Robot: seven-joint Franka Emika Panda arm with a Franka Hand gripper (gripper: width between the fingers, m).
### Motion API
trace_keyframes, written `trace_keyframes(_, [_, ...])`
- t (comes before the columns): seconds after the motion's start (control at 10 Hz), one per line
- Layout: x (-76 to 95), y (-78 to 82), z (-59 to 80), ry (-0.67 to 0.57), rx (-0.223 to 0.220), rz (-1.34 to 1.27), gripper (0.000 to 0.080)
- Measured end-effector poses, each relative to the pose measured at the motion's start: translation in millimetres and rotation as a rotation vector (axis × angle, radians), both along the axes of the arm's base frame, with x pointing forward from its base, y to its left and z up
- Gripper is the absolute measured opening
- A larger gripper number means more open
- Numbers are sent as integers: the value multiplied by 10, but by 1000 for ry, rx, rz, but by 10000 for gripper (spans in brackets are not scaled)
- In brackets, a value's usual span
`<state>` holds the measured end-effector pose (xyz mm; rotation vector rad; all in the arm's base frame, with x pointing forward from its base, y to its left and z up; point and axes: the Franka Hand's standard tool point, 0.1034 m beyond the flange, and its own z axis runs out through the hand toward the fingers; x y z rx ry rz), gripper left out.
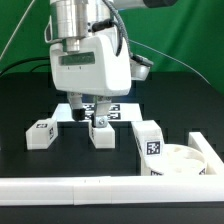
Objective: Assemble stool
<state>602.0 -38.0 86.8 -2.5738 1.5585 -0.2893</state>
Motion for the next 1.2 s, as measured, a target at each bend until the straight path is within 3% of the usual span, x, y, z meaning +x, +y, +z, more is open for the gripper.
trace_keyframes(0.3, [-47, -53, -13, 11, -40, 267, 649])
trace_keyframes(0.5, [-284, -141, -11, 90, 75, 471, 649])
trace_keyframes(0.6, [-347, -132, 7, 107, 102, 575, 649])
trace_keyframes(1.1, [-372, -167, 7, 98, 47, 858, 649])
trace_keyframes(1.2, [-428, -82, -34, 151, 41, 897, 649])
